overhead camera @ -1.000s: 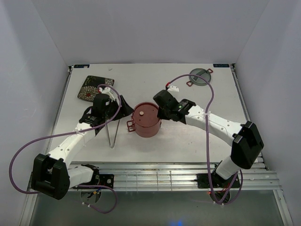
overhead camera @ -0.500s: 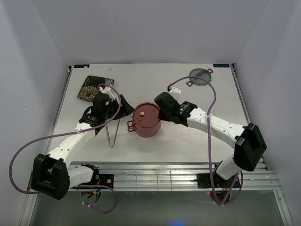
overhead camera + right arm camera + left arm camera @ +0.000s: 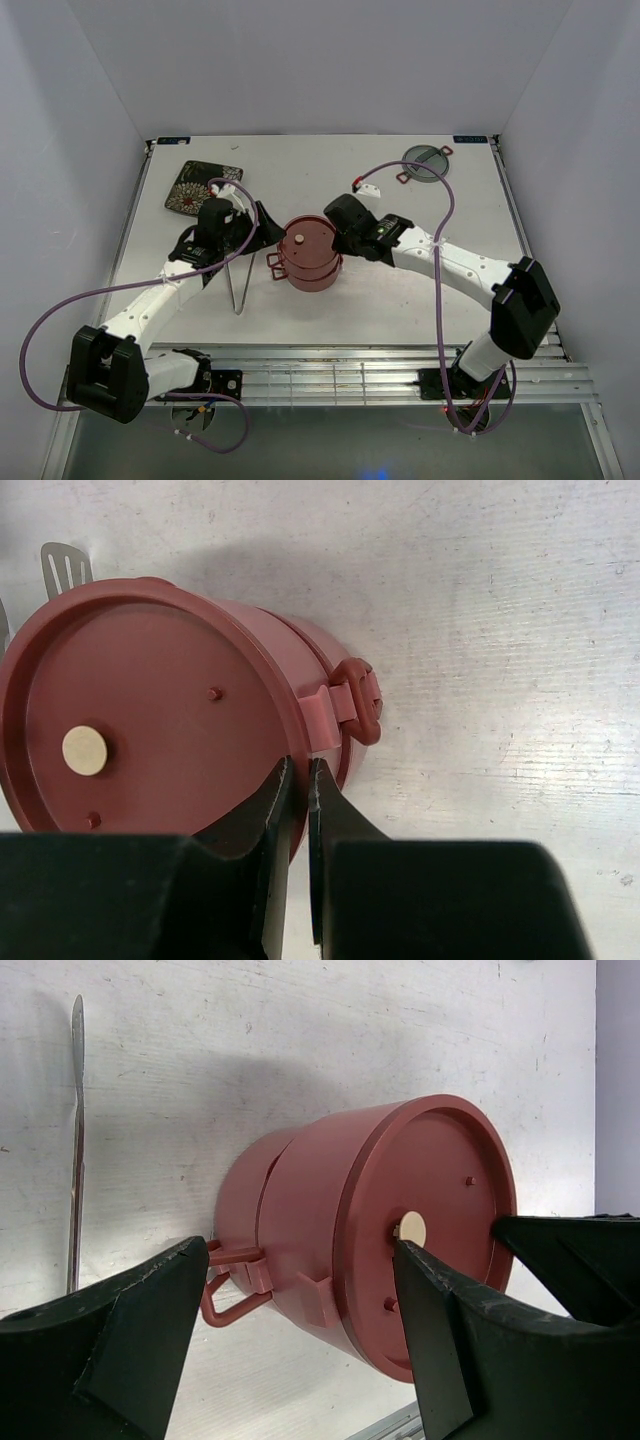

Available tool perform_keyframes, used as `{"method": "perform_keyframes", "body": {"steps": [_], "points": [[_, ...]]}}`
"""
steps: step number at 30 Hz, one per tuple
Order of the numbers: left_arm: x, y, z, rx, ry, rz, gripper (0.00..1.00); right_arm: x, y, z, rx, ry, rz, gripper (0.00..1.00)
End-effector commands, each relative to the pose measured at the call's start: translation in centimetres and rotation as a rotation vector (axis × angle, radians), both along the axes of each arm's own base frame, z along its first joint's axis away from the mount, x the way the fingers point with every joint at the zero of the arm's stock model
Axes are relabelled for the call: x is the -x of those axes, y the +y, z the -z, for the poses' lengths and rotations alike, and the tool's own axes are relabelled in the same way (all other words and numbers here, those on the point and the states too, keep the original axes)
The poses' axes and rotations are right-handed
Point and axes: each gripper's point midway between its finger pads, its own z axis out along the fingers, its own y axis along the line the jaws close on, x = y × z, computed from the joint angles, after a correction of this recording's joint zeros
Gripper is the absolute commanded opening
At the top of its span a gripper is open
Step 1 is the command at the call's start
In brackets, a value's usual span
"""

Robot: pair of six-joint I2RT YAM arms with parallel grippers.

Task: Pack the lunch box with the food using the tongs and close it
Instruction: Place the packing box into the packing box.

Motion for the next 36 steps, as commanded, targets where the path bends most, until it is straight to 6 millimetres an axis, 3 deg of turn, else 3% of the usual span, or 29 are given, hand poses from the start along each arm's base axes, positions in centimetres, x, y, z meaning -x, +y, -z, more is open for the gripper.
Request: {"method": "perform_keyframes", "body": {"steps": [1,6,15,22,36], "points": [[-0.3,0.1,-0.7,0.0,-0.027,0.001,0.85,-1.2,1.6,-2.0,-0.069,-0.052,0.012,0.08],[-0.2,0.2,-0.6,-0.002,-0.024,0.0,0.85,-1.3,1.7,-1.5,-0.051,-0.049,-0.013,0.08],[0.1,0.4,0.8,-0.012,0.002,-0.007,0.85,-1.3,1.0,-2.5,-0.034,-0.079,-0.029,0.09],[0.3,0.6,2.1,-0.019,0.026,-0.018,0.82,-0.8,0.9,-2.2,-0.021,-0.064,-0.065,0.29],[0.6,0.5,3.8,-0.024,0.065,-0.019,0.71,-1.9,1.2,-2.1,0.054,-0.097,-0.183,0.27]]}}
